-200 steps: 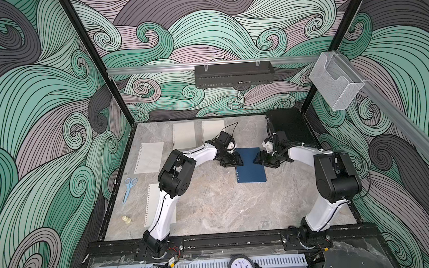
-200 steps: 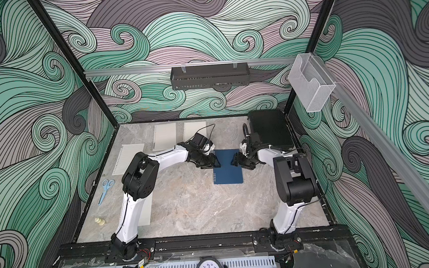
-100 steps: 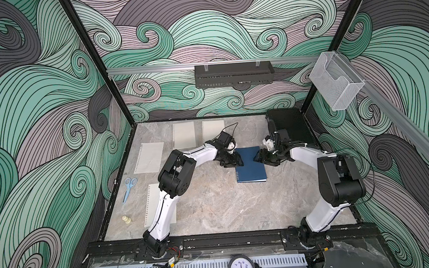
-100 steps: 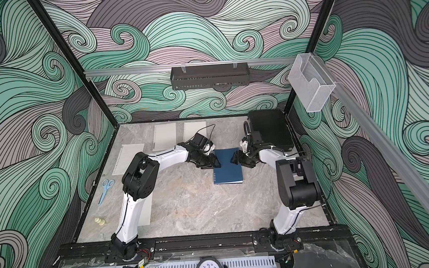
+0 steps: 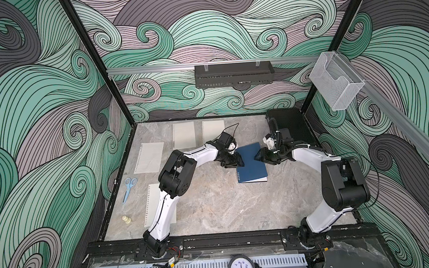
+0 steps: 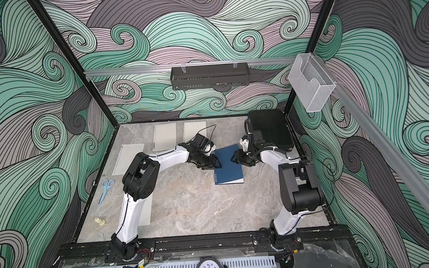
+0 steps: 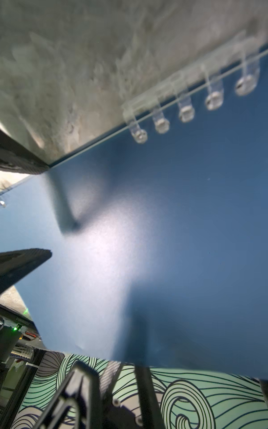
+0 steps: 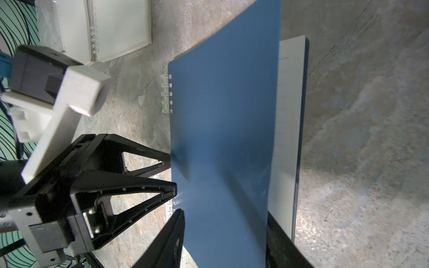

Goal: Tear off pages from different notebooks
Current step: Open the notebook at the center of the board.

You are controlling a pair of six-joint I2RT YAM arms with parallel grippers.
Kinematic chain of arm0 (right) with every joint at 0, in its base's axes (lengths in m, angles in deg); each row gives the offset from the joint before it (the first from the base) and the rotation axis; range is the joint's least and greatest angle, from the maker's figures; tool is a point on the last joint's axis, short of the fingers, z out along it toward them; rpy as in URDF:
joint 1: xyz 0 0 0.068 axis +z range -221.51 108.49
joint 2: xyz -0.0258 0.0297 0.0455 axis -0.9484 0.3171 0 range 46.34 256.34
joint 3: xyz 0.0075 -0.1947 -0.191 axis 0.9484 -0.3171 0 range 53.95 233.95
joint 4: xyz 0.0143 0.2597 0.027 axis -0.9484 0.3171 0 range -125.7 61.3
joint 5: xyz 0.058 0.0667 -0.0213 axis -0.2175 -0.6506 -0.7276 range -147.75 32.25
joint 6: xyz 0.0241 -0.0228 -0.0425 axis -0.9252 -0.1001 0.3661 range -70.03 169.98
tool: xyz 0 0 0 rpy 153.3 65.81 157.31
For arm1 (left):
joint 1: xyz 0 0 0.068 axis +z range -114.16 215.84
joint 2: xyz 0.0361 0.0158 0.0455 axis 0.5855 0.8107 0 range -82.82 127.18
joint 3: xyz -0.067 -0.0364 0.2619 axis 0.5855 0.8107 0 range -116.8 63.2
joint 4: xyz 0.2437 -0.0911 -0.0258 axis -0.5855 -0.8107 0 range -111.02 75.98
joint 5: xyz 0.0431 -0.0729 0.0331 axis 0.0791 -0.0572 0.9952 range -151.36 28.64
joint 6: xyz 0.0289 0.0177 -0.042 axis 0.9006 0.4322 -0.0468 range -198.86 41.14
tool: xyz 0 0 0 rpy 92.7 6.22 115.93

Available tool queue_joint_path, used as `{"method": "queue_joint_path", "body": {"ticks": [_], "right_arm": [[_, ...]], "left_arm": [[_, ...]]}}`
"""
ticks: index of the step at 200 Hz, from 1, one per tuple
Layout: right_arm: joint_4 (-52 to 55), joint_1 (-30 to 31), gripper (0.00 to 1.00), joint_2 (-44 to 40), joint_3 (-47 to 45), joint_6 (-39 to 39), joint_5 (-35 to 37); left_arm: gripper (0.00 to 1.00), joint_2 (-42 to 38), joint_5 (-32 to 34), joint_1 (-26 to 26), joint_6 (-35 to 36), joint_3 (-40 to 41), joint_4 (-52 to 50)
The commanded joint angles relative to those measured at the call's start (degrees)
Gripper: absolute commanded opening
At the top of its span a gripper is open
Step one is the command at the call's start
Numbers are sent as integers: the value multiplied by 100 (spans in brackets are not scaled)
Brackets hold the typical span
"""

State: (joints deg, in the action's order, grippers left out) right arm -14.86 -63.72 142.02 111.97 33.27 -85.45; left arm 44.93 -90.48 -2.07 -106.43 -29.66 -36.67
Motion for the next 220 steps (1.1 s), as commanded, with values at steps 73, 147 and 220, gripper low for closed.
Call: {"method": "queue_joint_path", "body": {"ticks": [73, 147, 220], "right_arm": [[146, 45, 8, -230, -57, 93, -150], [757, 65, 1, -858, -488, 290, 264], [981, 77, 12, -1311, -626, 363, 310]], "left_arm": [[51, -1, -151, -110, -43, 84, 25], [50, -290, -190, -181, -160, 415, 264], [50, -666, 94, -157, -79, 668, 274]]}}
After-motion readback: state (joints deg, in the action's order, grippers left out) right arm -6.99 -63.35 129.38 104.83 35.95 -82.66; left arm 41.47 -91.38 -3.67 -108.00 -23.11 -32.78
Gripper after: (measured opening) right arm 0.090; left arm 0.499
